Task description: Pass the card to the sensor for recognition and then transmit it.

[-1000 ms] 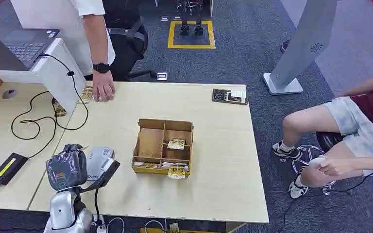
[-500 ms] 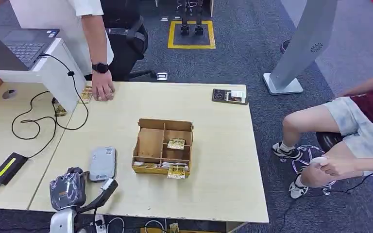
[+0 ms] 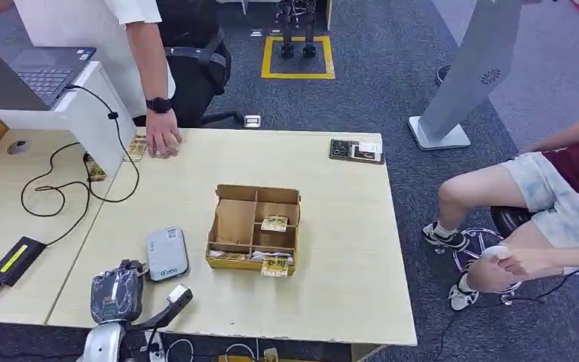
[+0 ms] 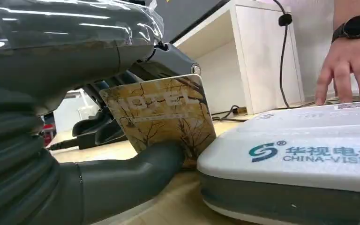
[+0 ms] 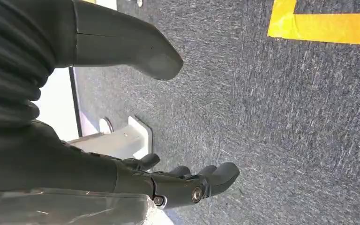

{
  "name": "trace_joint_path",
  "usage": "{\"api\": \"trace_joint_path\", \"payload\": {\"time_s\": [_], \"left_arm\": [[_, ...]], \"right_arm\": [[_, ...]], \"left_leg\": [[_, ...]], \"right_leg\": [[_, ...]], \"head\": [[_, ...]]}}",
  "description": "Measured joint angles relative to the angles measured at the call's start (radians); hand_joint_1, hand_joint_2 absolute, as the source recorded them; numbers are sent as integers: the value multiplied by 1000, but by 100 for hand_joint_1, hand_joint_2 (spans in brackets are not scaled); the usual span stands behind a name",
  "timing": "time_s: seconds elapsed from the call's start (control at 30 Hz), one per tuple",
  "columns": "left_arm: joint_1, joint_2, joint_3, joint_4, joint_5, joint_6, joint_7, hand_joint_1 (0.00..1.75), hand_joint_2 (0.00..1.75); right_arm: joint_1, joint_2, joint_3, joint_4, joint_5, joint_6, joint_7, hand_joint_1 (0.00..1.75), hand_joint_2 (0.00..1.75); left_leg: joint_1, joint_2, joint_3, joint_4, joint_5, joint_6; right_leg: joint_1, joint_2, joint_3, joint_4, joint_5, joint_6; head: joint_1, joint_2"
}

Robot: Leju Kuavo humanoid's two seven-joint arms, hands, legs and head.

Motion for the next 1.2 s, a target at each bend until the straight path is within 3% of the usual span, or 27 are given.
{"api": "trace_joint_path", "payload": {"time_s": [0.43,0.57,0.63,0.7,0.83,0.97,1.2], "left_arm": [[1,2,-9,6,2,6,-1,175,175],[7,0,-8,3,9,71,-7,175,175],[29,-9,3,-38,20,84,-40,175,175],[60,-37,35,-135,53,88,-149,175,175],[74,-140,160,-313,111,89,-420,175,175],[41,-240,292,-429,158,89,-617,175,175],[-10,-340,420,-505,177,88,-733,175,175]], "right_arm": [[3,2,-2,-10,1,4,0,0,175],[6,6,-7,-21,3,6,-6,0,175],[7,10,-9,-25,3,6,-6,0,175],[11,15,-10,-33,3,6,-6,0,175],[13,23,-9,-41,3,5,-6,0,175],[14,26,-6,-41,3,3,0,0,175],[11,26,4,-36,2,-2,0,0,175]], "left_leg": [[0,-1,1,0,0,0],[0,-1,1,0,0,0],[0,0,1,0,0,0],[0,0,0,0,0,0],[0,-1,-4,1,0,0],[0,1,-3,1,1,0],[0,1,-4,0,1,0]], "right_leg": [[0,-1,1,0,0,0],[0,-1,1,0,0,0],[0,0,0,0,0,0],[0,0,-3,0,0,0],[0,0,-4,0,1,0],[0,1,-5,0,2,-1],[0,2,-5,0,2,-1]], "head": [[0,0],[0,0],[0,0],[0,0],[2,0],[0,0],[0,0]]}}
